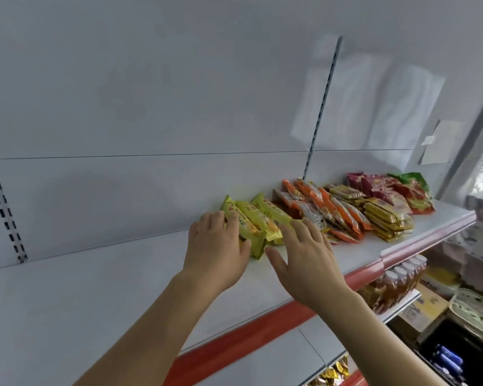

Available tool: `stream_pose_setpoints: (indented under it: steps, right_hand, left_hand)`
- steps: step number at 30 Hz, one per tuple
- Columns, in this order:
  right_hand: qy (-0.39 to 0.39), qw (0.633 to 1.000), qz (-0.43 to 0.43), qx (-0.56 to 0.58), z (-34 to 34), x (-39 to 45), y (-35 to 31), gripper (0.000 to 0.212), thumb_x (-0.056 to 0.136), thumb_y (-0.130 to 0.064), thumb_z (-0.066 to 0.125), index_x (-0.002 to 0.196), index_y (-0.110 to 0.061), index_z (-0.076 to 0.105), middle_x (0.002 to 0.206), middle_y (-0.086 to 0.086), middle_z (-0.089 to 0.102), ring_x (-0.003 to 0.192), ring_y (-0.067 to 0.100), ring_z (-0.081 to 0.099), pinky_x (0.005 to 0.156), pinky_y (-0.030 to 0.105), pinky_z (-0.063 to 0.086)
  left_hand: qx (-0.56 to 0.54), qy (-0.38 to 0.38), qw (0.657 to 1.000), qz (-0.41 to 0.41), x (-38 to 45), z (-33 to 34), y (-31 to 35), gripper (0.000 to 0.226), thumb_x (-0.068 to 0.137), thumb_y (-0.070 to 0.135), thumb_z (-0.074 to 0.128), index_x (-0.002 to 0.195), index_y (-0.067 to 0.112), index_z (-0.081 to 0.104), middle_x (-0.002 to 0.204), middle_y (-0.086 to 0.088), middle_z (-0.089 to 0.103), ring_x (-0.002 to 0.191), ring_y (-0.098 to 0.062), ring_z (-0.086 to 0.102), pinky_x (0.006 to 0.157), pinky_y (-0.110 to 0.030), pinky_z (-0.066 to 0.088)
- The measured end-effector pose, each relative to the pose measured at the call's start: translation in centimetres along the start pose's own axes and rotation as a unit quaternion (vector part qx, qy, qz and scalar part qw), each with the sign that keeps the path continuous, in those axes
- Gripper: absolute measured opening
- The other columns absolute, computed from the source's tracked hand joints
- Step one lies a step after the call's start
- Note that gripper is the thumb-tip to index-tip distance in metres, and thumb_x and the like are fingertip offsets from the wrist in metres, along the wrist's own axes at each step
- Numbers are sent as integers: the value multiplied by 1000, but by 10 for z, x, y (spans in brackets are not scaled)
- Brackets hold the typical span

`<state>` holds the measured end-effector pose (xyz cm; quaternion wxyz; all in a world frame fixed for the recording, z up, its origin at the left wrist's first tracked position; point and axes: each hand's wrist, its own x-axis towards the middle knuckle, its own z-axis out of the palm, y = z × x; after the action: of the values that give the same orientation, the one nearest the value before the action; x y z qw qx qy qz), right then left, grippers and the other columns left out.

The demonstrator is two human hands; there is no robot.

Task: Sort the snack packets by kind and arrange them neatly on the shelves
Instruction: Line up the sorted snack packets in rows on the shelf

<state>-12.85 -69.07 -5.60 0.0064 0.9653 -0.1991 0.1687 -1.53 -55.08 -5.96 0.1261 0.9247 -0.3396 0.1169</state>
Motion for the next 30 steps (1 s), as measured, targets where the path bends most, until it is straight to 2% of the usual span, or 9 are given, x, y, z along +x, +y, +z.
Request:
stream_pose_setpoints:
  steps: [8, 11, 13, 15, 17, 20, 24, 27, 30]
  right_hand:
    - [-8, 997, -73, 30, 35, 59, 2, 65, 97, -64, 34, 144, -21, 45, 152, 2, 40, 150, 27, 18, 121, 44, 21]
    - [3, 994, -105, 14, 47, 73, 3, 59, 91, -62, 44, 124, -18, 66, 140, 5, 52, 143, 32, 32, 116, 47, 30]
    - [36, 991, -123, 50, 56, 77, 8, 49, 83, -55, 54, 101, -14, 75, 123, 6, 64, 130, 34, 49, 105, 49, 43]
    - [84, 981, -140, 102, 61, 79, 15, 40, 81, -48, 62, 91, -12, 76, 113, 5, 69, 122, 33, 56, 100, 50, 48]
    - [142, 966, -148, 156, 62, 79, 23, 34, 82, -42, 67, 94, -12, 75, 112, 4, 71, 120, 32, 59, 99, 50, 49]
    - [203, 932, -203, 220, 60, 69, 29, 35, 88, -42, 65, 102, -12, 73, 115, 3, 71, 120, 30, 59, 99, 48, 49]
    - [195, 901, -261, 286, 58, 60, 37, 42, 101, -45, 46, 117, -16, 72, 124, -2, 67, 126, 24, 54, 108, 40, 42]
    - [182, 941, -185, 216, 63, 80, 49, 40, 98, -36, 44, 118, -12, 70, 121, 5, 68, 126, 32, 55, 109, 46, 40]
    - [79, 981, -142, 109, 66, 95, 46, 44, 91, -44, 45, 116, -17, 69, 118, 9, 70, 131, 39, 49, 113, 51, 37]
  left_hand:
    - [-6, -82, 996, -21, 34, 24, 0, 41, 107, 26, 39, 147, 18, 42, 146, -3, 48, 132, -29, 44, 105, -41, 43]
    - [-85, -101, 990, -46, 40, 30, -2, 34, 104, 19, 39, 134, 18, 55, 136, -3, 59, 126, -30, 52, 101, -43, 47]
    - [-150, -78, 982, -83, 39, 30, 0, 31, 105, 19, 40, 126, 17, 63, 128, -4, 64, 119, -29, 58, 97, -43, 49]
    - [-202, -34, 971, -126, 38, 27, 7, 28, 107, 27, 44, 122, 19, 66, 120, -2, 69, 113, -25, 63, 94, -41, 51]
    - [-280, 20, 943, -178, 39, 25, 15, 32, 107, 43, 47, 122, 23, 68, 113, 2, 73, 107, -20, 66, 92, -37, 53]
    - [-452, 94, 851, -250, 45, 21, 32, 50, 90, 69, 57, 110, 26, 70, 98, 8, 75, 96, -16, 71, 90, -40, 58]
    - [-531, 146, 775, -311, 43, 27, 44, 25, 91, 37, 71, 114, 27, 67, 103, 1, 76, 96, -20, 74, 87, -48, 61]
    - [-575, 136, 737, -329, 36, 31, 43, 37, 85, 34, 70, 120, 26, 68, 105, -3, 75, 96, -24, 74, 85, -51, 63]
    - [-616, 141, 701, -329, 28, 29, 39, 19, 96, 18, 67, 114, 19, 73, 98, -7, 76, 89, -26, 74, 78, -44, 61]
